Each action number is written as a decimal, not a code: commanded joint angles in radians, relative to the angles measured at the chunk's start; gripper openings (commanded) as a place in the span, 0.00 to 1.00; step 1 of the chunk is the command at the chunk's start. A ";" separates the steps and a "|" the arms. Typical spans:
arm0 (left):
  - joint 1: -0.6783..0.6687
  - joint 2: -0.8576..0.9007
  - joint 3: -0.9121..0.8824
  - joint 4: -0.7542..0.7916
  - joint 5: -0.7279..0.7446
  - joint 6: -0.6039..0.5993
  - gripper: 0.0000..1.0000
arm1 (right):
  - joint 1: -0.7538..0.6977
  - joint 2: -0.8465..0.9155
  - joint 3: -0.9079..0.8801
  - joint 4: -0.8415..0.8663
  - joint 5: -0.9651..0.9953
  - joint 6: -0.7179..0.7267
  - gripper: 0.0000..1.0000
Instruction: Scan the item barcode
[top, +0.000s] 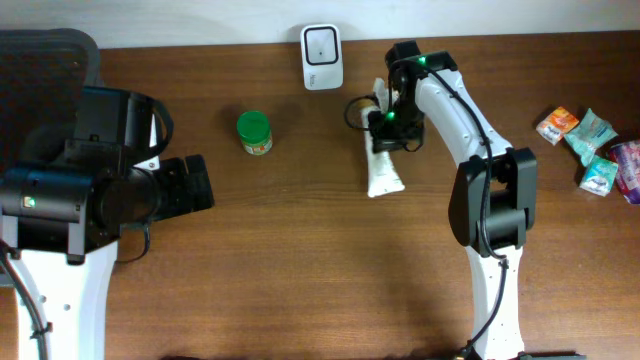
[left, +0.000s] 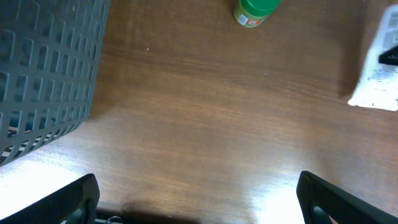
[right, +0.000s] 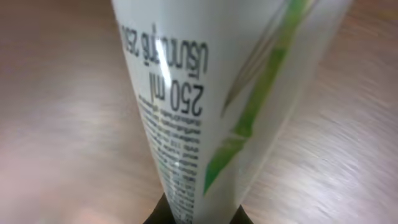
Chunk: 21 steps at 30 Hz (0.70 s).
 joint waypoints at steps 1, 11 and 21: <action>0.000 -0.011 0.003 0.002 -0.003 -0.010 0.99 | 0.000 -0.015 0.047 -0.049 0.258 0.144 0.04; 0.000 -0.011 0.003 0.002 -0.003 -0.010 0.99 | 0.001 -0.008 0.072 -0.166 0.633 0.271 0.04; 0.000 -0.011 0.003 0.002 -0.004 -0.010 0.99 | 0.038 -0.007 -0.162 -0.110 0.697 0.273 0.16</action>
